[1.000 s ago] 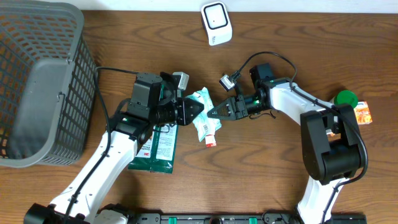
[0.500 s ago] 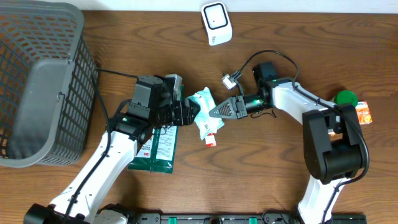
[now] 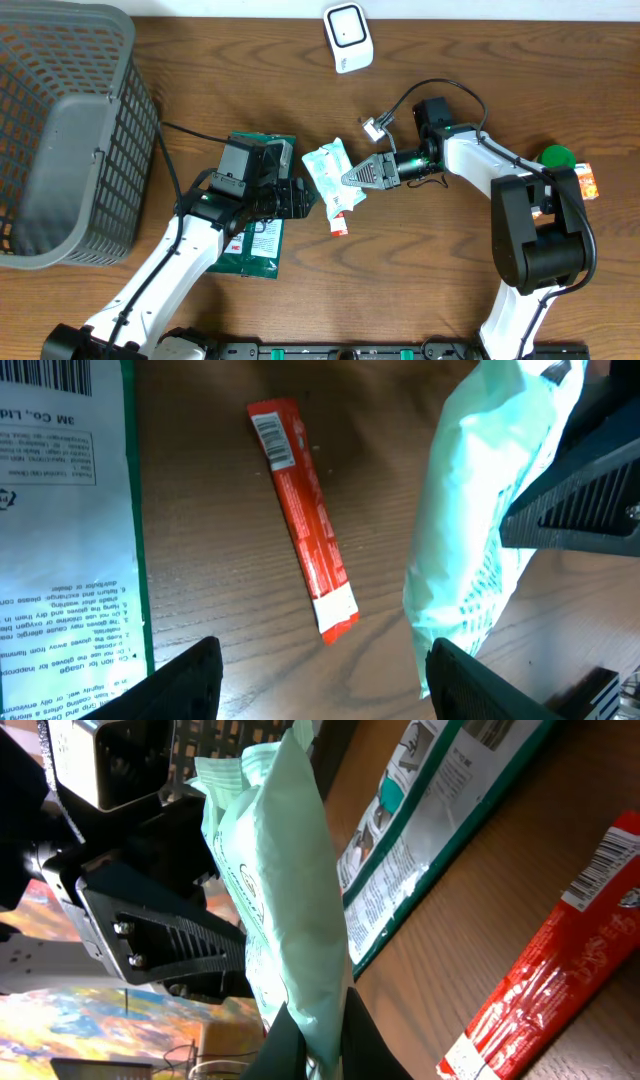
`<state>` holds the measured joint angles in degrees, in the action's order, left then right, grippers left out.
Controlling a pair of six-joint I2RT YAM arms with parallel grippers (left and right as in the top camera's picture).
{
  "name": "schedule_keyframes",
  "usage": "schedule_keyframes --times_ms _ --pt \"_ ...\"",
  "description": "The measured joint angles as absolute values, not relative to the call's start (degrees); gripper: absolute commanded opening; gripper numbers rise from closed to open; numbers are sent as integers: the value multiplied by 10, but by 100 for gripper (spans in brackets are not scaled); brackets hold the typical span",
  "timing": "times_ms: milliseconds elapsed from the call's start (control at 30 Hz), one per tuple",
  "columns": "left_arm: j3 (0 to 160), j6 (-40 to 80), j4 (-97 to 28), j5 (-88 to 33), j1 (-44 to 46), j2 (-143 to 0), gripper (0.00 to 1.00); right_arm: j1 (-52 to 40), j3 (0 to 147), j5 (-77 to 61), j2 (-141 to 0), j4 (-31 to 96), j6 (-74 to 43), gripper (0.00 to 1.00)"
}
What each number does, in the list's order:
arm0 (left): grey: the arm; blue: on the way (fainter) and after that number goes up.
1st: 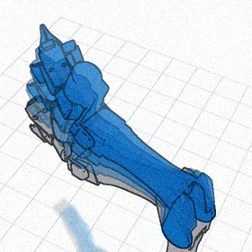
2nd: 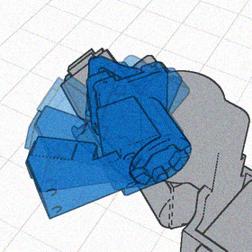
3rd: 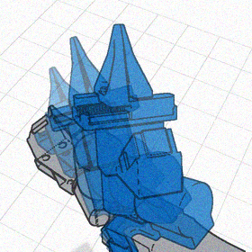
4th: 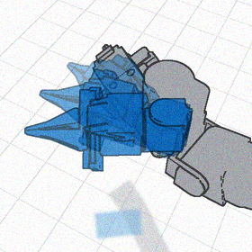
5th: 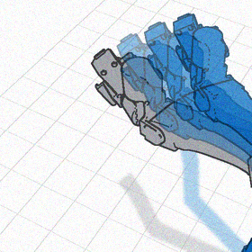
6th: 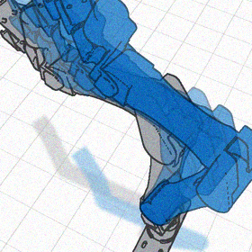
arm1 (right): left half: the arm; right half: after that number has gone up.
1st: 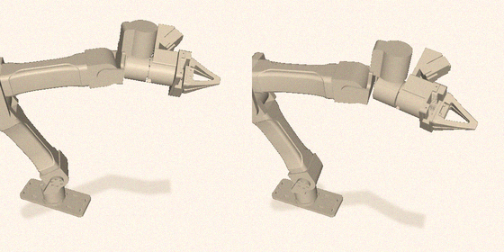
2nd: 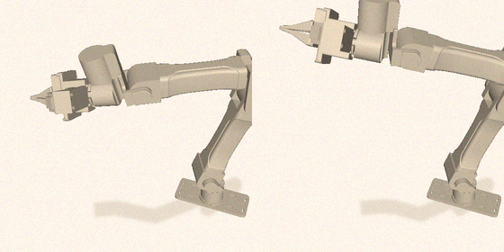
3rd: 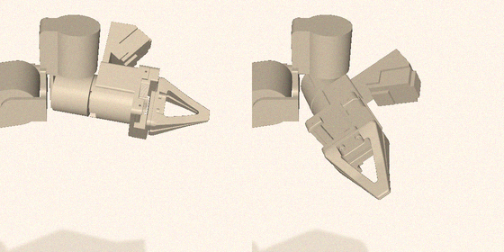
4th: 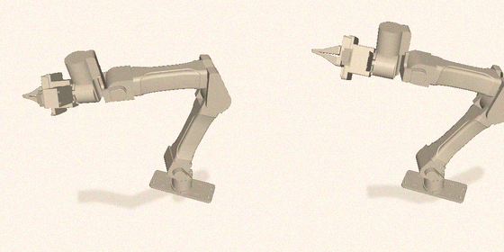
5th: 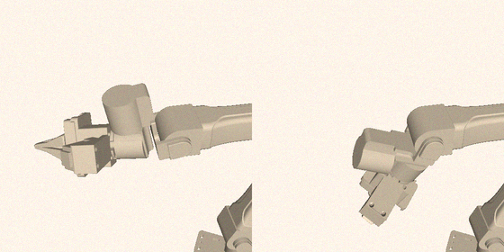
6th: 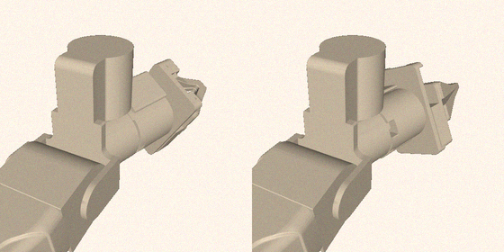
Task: Scan the item barcode
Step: 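Release the wipes packet with the left gripper and pull it back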
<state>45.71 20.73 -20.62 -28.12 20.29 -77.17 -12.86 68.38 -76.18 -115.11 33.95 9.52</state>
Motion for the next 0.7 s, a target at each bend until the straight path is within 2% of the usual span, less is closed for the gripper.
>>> schedule_keyframes --times_ms 467,700 --pt "456 211 -206 -281 205 -772 66 -149 684 -773 -1151 334 95 1" --pt "456 212 -206 -281 240 -772 66 -149 684 -773 -1151 333 95 1"
